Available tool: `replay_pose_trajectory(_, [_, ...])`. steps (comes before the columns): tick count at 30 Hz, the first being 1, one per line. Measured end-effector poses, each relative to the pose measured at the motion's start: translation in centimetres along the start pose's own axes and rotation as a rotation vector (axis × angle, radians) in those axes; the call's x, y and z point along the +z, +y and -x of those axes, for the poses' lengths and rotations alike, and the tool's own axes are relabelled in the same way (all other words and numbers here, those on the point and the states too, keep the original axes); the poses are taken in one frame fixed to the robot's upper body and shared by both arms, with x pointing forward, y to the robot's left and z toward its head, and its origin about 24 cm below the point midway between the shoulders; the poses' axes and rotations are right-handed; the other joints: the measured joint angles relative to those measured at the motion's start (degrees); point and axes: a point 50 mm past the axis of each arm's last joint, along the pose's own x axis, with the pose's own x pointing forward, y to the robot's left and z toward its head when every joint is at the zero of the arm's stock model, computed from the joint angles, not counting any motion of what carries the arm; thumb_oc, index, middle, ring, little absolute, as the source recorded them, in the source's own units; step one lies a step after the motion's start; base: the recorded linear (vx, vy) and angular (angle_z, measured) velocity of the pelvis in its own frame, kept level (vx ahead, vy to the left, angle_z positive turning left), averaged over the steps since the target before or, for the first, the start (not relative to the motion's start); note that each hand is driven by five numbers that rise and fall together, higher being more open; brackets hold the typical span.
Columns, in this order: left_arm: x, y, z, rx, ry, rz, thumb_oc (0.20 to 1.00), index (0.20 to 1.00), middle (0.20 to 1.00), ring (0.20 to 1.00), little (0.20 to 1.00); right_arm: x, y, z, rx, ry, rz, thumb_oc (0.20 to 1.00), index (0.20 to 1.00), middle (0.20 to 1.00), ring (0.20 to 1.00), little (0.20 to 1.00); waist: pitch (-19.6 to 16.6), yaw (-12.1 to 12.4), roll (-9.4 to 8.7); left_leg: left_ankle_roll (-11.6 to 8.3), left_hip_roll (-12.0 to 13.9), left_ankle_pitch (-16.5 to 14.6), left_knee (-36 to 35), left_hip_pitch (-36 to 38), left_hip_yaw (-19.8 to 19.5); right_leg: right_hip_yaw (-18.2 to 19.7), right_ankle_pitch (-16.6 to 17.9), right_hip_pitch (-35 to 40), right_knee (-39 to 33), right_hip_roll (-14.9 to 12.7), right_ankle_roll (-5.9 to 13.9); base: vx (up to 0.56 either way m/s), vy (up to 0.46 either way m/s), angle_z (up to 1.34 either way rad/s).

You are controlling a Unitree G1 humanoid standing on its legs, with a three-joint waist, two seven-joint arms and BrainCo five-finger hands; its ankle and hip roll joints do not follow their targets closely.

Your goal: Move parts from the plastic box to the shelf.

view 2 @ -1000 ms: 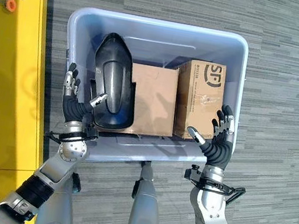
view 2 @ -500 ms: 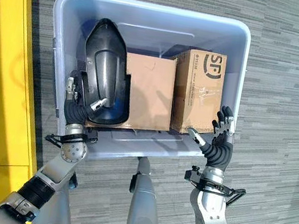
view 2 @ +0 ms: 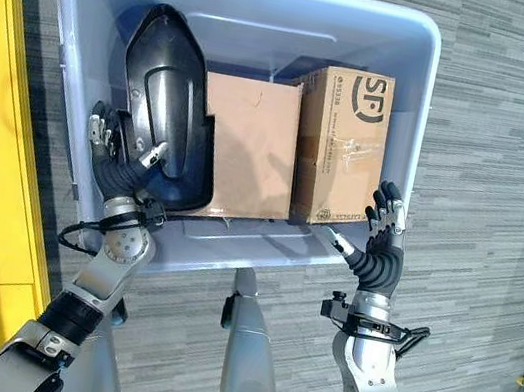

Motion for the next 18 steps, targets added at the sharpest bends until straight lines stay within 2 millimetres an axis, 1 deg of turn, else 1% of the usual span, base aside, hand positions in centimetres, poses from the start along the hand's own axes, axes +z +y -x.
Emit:
replay_pose_trajectory(2, [0.5, -0.4, -0.7, 0.03, -0.008, 0.025, 1.0, 1.0, 1.0, 1.0, 1.0, 0.2, 0.1, 0.0, 0.008, -0.006, -0.005, 1.0, 1.0, 1.0, 1.0, 1.0, -0.2, -0.7, -0.31, 0.02, 0.0, 0.1, 0.0, -0.1, -0.2, -0.1, 0.1, 0.0, 0.0, 0.0, -0.07, 0.01, 0.045, 0.04])
replay_pose_trajectory(4, [0.3, -0.7, -1.6, 0.056, -0.006, 0.005, 1.0, 1.0, 1.0, 1.0, 1.0, 0.2, 0.2, 0.0, 0.012, -0.006, -0.007, 1.0, 1.0, 1.0, 1.0, 1.0, -0.6, -1.5, -0.94, 0.0, 0.0, 0.2, 0.0, -0.3, -0.1, 0.0, 0.2, -0.3, 0.0, 0.0, -0.11, 0.0, 0.053, -0.01])
replay_pose_trajectory(5, [0.0, -0.8, -2.1, 0.066, 0.005, -0.019, 1.0, 1.0, 1.0, 1.0, 1.0, 0.2, 0.3, 0.0, 0.017, -0.009, -0.009, 1.0, 1.0, 1.0, 1.0, 1.0, -0.8, -1.6, -1.11, 0.0, 0.0, 0.2, 0.0, -0.5, -0.1, 0.1, 0.3, -0.5, 0.0, 0.0, -0.09, 0.0, 0.0, 0.0])
replay_pose_trajectory(6, [-0.4, -0.9, -2.5, 0.071, 0.025, -0.04, 0.395, 0.395, 0.395, 0.395, 0.395, 0.2, 0.3, -0.1, 0.018, -0.01, -0.009, 1.0, 1.0, 1.0, 1.0, 1.0, -0.9, -1.8, -1.23, 0.01, 0.0, 0.3, 0.0, -0.5, -0.1, 0.1, 0.4, -0.5, 0.0, 0.0, -0.1, 0.0, 0.0, 0.0])
replay_pose_trajectory(7, [-0.7, -0.7, -2.5, 0.072, 0.034, -0.05, 0.2, 0.2, 0.2, 0.2, 0.2, 0.2, 0.3, -0.1, 0.018, -0.01, -0.009, 1.0, 1.0, 1.0, 1.0, 1.0, -0.9, -1.9, -1.3, 0.03, 0.0, 0.3, 0.0, -0.4, 0.0, 0.1, 0.4, -0.5, 0.0, 0.0, -0.1, 0.0, 0.031, -0.01])
replay_pose_trajectory(10, [-1.3, -0.5, -2.4, 0.074, 0.075, -0.058, 0.2, 0.2, 0.2, 0.2, 0.2, 0.2, 0.3, -0.1, 0.028, -0.009, -0.009, 1.0, 1.0, 1.0, 1.0, 1.0, -0.9, -2.0, -1.33, 0.04, 0.0, 0.3, 0.0, -0.4, -0.1, 0.1, 0.4, -0.5, 0.0, 0.0, -0.11, 0.0, 0.0, 0.0])
replay_pose_trajectory(16, [-1.5, -0.3, -2.3, 0.061, 0.096, -0.036, 0.2, 0.2, 0.2, 0.2, 0.2, 0.6, 0.6, -0.1, 0.057, -0.024, -0.019, 1.0, 1.0, 1.0, 1.0, 1.0, -0.9, -1.7, -1.33, 0.09, 0.0, 0.4, 0.0, -0.1, 0.0, 0.4, 0.6, -0.4, 0.0, 0.0, -0.12, 0.0, 0.005, 0.0])
replay_pose_trajectory(18, [-1.8, -0.1, -2.1, 0.038, 0.111, -0.04, 0.2, 0.2, 0.2, 0.2, 0.2, 0.6, 0.6, -0.1, 0.059, -0.022, -0.02, 1.0, 1.0, 1.0, 1.0, 1.0, -1.0, -1.5, -1.37, 0.09, 0.0, 0.4, -0.1, 0.8, 0.2, 0.6, 0.6, 0.3, 0.0, 0.0, -0.12, 0.0, 0.018, -0.04])
